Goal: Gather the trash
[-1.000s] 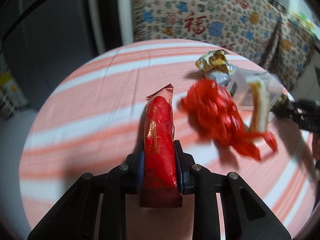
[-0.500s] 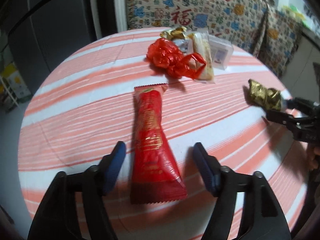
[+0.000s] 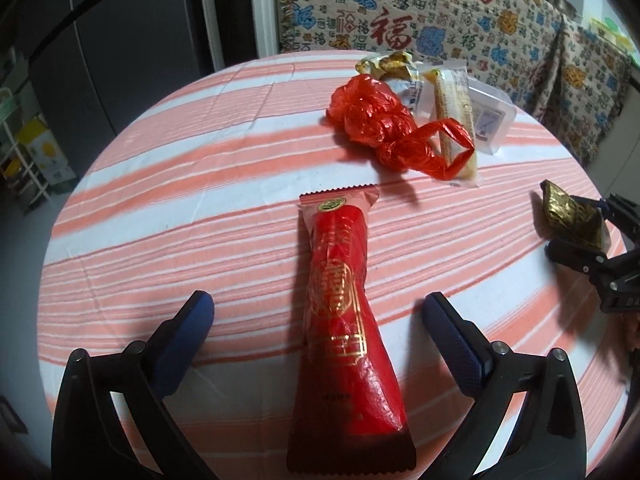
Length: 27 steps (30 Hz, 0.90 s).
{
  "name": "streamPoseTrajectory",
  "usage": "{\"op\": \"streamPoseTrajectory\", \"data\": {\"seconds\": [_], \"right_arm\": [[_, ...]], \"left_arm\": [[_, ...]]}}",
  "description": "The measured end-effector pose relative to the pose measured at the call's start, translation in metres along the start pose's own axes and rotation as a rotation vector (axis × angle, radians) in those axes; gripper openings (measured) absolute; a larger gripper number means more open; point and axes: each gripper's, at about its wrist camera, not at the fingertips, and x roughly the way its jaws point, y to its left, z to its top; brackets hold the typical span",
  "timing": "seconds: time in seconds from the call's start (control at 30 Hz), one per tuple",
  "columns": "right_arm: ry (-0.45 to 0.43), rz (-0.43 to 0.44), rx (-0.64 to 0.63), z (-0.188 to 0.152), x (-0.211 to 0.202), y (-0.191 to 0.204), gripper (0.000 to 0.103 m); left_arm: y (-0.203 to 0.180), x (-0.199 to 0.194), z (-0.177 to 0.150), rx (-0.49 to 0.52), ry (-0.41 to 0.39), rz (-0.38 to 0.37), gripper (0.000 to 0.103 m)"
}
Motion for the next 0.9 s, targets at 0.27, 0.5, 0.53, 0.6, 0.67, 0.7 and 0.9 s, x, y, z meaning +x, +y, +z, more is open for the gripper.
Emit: {"op": "streamPoseTrajectory", "data": {"seconds": [0.27, 0.5, 0.53, 0.6, 0.67, 0.7, 0.9], "right_arm": [[0.035, 0.038, -0.065, -0.001, -0.002, 0.002, 0.091], [0.116, 0.056, -0.176, 0.009, -0.013, 0.001, 0.089], [0.111, 0.06, -0.192, 0.011, -0.017, 0.003, 0.089], [0.106, 0.06, -0.231, 0.016, -0.023, 0.008, 0.089], [0.118, 0.055, -0.261, 0.016, -0.024, 0.01, 0.086], [0.127, 0.048, -0.274, 0.017, -0.023, 0.011, 0.084], [0.207, 0.068, -0.237, 0.013, -0.012, 0.01, 0.045]], "left_arm": [[0.001, -0.003, -0.001, 0.045, 0.014, -0.039, 0.102], [0.003, -0.01, 0.006, 0.05, 0.035, -0.146, 0.095], [0.002, -0.01, 0.007, 0.051, 0.038, -0.16, 0.092], [-0.001, -0.011, 0.009, 0.058, 0.041, -0.165, 0.092], [-0.003, -0.009, 0.01, 0.068, 0.048, -0.158, 0.089], [-0.005, -0.009, 0.01, 0.073, 0.051, -0.154, 0.086], [-0.008, -0.015, 0.007, 0.108, 0.041, -0.111, 0.027]]}}
